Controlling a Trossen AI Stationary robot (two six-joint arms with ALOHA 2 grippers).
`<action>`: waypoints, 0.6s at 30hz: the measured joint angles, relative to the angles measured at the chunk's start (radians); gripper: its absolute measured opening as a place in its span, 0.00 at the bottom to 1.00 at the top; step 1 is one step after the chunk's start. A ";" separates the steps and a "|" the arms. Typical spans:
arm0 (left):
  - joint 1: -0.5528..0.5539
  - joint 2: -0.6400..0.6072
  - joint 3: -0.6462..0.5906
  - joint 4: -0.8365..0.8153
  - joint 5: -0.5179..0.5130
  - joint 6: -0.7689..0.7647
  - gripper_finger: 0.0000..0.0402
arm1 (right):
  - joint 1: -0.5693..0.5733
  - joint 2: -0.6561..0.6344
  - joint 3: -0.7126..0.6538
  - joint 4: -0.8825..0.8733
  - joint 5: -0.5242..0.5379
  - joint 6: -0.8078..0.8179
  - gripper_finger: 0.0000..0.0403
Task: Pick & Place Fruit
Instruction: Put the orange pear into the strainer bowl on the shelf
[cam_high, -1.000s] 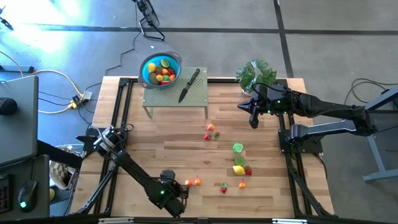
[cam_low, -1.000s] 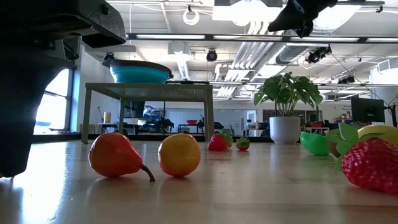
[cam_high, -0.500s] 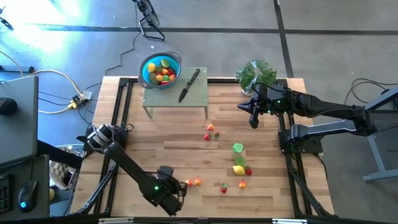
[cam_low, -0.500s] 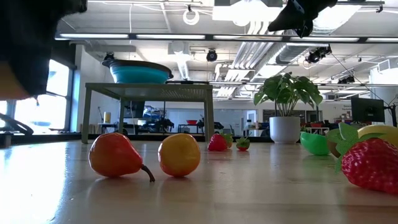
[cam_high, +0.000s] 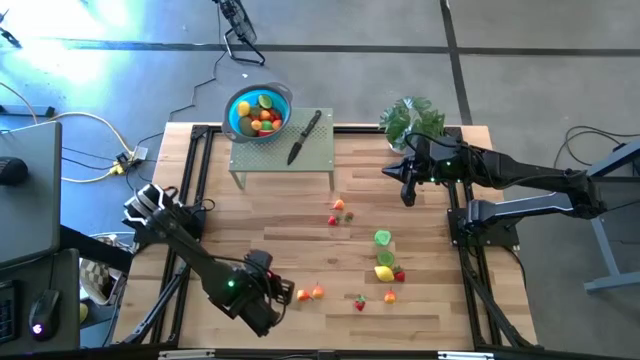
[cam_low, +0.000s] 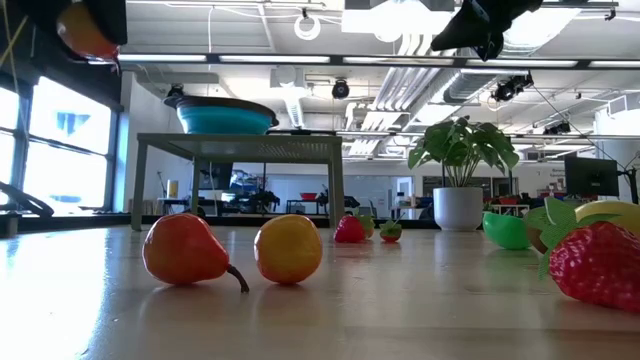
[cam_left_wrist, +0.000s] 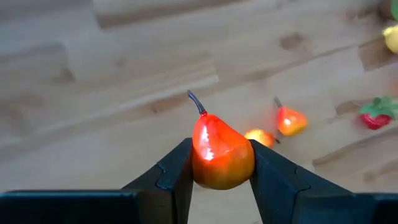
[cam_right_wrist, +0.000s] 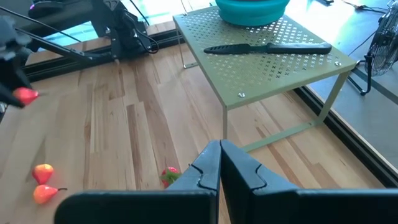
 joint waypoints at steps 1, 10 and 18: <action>0.000 -0.013 0.000 -0.027 -0.002 0.007 0.32 | 0.000 0.000 0.000 0.001 0.000 0.000 0.01; 0.001 -0.153 0.000 -0.236 -0.082 0.040 0.32 | 0.000 0.000 0.000 0.002 0.004 0.000 0.01; 0.072 -0.266 0.000 -0.318 -0.176 0.228 0.32 | 0.000 0.000 0.000 0.011 0.087 0.004 0.01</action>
